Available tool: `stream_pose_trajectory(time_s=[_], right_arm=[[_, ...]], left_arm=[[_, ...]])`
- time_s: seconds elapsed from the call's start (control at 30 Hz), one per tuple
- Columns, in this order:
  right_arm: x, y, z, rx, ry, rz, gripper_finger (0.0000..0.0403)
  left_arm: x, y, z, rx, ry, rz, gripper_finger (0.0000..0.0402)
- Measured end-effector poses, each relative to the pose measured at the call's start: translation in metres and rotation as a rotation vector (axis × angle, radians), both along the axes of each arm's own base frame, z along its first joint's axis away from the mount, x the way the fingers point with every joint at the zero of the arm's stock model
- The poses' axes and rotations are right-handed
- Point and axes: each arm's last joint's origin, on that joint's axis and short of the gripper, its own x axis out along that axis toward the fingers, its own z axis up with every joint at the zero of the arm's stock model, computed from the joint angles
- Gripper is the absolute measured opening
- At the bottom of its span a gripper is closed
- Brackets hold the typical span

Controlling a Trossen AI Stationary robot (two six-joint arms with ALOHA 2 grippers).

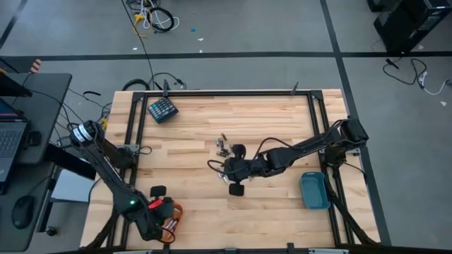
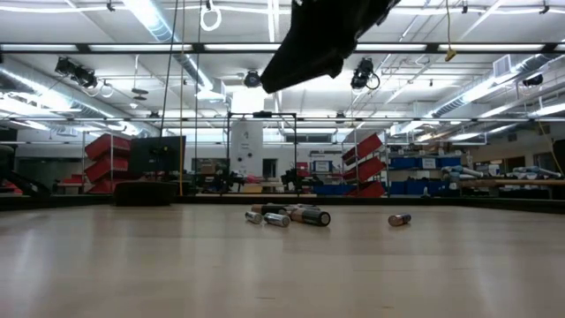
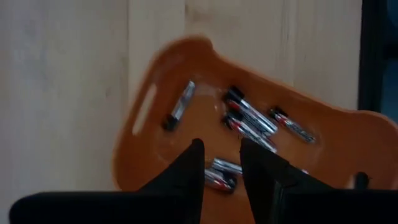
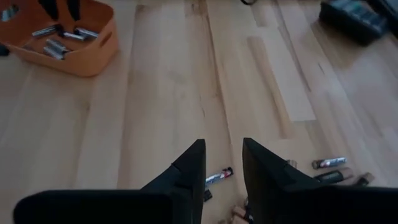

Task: Sort batteries
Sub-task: Put the silver battery into the orange bin

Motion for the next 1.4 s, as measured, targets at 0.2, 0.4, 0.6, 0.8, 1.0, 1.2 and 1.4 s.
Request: stream_pose_trajectory(time_s=[0.2, 0.4, 0.6, 0.8, 1.0, 1.2, 1.4], right_arm=[[0.013, -0.001, -0.022, 0.001, 0.008, -0.017, 0.0106], [0.037, -0.013, -0.037, 0.056, 0.084, -0.108, 0.0123], [0.053, -0.022, -0.049, 0.065, 0.258, -0.169, 0.013], [0.062, -0.016, -0.063, 0.063, 0.322, -0.186, 0.013], [0.064, -0.014, -0.073, 0.101, 0.358, -0.247, 0.013], [0.065, -0.013, -0.08, 0.126, 0.366, -0.254, 0.0132], [0.067, -0.014, -0.079, 0.133, 0.348, -0.254, 0.0131]], left_arm=[[0.009, 0.007, 0.004, 0.118, -0.104, -0.075, 0.0101], [0.009, 0.02, 0.019, 0.263, -0.224, -0.106, 0.0101], [0.001, 0.037, 0.031, 0.444, -0.316, -0.045, 0.0101], [0.002, 0.041, 0.037, 0.538, -0.415, -0.002, 0.0101], [0.001, 0.044, 0.033, 0.581, -0.433, 0.003, 0.0101], [-0.002, 0.048, 0.022, 0.598, -0.437, 0.038, 0.0101], [-0.005, 0.051, 0.015, 0.577, -0.437, 0.093, 0.0101]])
